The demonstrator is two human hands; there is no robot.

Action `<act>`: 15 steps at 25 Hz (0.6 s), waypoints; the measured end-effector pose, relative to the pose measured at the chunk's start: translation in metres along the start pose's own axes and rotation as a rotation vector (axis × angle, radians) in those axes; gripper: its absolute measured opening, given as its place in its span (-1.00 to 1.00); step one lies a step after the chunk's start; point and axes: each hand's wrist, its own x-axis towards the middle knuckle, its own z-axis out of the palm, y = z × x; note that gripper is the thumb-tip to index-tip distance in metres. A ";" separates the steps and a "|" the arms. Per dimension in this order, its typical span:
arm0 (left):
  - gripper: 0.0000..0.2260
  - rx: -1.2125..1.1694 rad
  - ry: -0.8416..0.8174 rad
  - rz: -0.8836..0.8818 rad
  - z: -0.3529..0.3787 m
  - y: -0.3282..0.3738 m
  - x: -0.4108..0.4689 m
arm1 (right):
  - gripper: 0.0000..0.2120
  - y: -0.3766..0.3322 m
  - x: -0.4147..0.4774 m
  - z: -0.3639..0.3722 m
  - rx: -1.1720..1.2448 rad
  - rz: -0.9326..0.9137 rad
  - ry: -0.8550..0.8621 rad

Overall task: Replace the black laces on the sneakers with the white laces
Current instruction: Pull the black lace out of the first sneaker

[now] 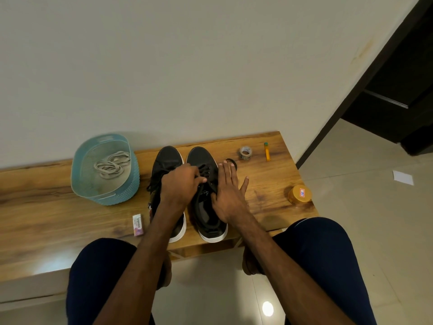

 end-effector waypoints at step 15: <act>-0.85 0.063 -0.063 0.010 0.007 0.006 0.000 | -0.21 -0.002 -0.001 -0.002 0.003 0.004 -0.020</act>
